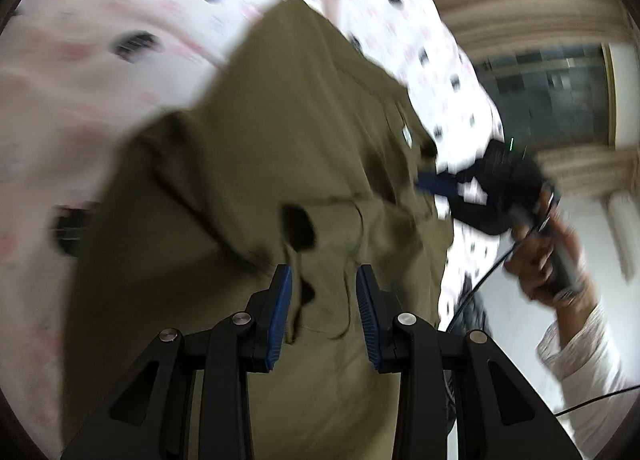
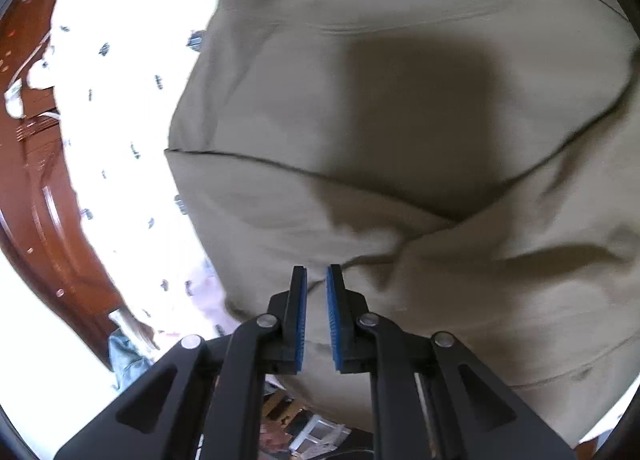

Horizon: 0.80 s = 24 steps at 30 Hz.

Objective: Fold clothes

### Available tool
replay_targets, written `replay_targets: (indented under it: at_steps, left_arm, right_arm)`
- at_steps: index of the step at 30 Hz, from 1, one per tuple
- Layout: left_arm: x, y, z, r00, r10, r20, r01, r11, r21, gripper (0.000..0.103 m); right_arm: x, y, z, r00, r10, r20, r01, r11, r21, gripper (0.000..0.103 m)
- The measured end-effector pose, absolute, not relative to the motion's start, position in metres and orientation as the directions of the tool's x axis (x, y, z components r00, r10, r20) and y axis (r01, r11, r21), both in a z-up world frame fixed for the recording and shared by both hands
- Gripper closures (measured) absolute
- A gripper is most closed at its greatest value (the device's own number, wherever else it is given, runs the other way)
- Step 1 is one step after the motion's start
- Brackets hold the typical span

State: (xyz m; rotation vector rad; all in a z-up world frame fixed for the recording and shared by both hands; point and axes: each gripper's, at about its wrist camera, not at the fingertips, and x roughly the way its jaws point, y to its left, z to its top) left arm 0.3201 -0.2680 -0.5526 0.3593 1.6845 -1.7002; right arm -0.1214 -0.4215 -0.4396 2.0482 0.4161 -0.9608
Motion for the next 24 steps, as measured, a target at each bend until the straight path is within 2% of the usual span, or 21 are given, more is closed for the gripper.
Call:
replay_targets:
  at_steps: [5,8,20,23,24]
  left_arm:
    - [0.298,-0.273,-0.557,-0.687,-0.292,-0.665,0.690,0.023,-0.723,0.074]
    - [0.293,-0.279,-0.560,-0.668,-0.291,-0.685,0.717,-0.003,-0.698,0.074]
    - [0.275,-0.309,-0.553,-0.663,-0.267,-0.700,0.744,-0.131,-0.655,0.075]
    - [0.276,-0.314,-0.551,-0.652,-0.263,-0.712,0.754,-0.120,-0.646,0.100]
    - [0.278,-0.316,-0.551,-0.650,-0.263,-0.713,0.754,-0.108,-0.647,0.100]
  right_arm:
    - [-0.112,-0.417,-0.416,0.681,-0.062,-0.730,0.578,-0.567,0.587,0.088]
    - [-0.090,-0.405,-0.430,0.686,-0.080,-0.723,0.576,-0.548,0.607,0.079]
    - [-0.105,-0.296,-0.467,0.691,-0.186,-0.699,0.447,-0.650,0.615,0.078]
    - [-0.103,-0.278,-0.481,0.690,-0.215,-0.691,0.400,-0.683,0.611,0.078]
    - [-0.104,-0.273,-0.485,0.692,-0.224,-0.686,0.382,-0.693,0.612,0.078]
